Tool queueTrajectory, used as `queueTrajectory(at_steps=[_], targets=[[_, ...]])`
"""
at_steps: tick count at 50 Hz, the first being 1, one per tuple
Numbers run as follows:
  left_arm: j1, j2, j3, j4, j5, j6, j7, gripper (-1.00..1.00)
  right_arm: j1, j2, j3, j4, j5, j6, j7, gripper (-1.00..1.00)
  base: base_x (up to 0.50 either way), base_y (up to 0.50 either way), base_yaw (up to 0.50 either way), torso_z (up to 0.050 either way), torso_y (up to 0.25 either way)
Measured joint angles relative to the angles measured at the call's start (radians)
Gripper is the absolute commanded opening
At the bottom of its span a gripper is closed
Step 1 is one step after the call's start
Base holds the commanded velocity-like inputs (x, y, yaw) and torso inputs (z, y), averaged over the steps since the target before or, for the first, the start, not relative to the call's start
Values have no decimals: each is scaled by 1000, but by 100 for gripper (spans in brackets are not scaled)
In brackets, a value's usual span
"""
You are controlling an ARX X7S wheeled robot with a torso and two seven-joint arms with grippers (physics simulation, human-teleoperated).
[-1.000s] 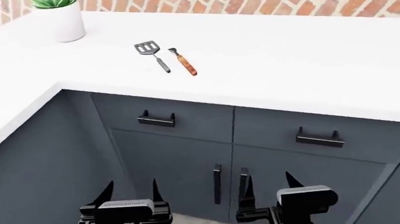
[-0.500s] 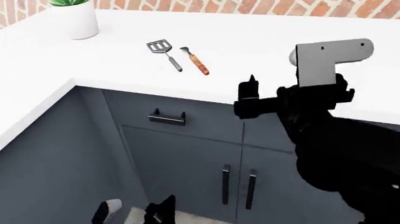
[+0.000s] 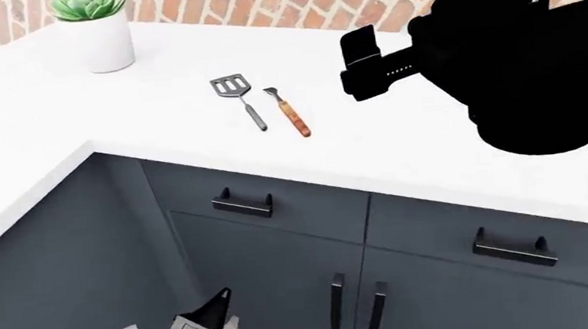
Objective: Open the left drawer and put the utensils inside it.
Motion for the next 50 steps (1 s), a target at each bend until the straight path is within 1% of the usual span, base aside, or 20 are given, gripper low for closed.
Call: queueTrajectory(at_steps=[9,24,35,43,50], targets=[[16,14,-21,1,-21,39,-30,100,24,12,-25,16,3,-8,-22,100,476,152,0,0,0],[28,16,-20,7,-38,67,-89,100,35,20,-52,18,10,-22,-43,100,476,152,0,0,0],[31,8,-2,18,-36,73,-118,100,34,25,-64,1,21,-32,-41,100,0,0,0,0,1],[34,-1,21,27,-26,75,-114,100,34,26,-77,-6,12,-44,-54,100,0,0,0,0,0],[-46,5,46,-27,-11,80,-127,100,32,25,-93,-6,-11,-59,-80,100,0,0,0,0,0]])
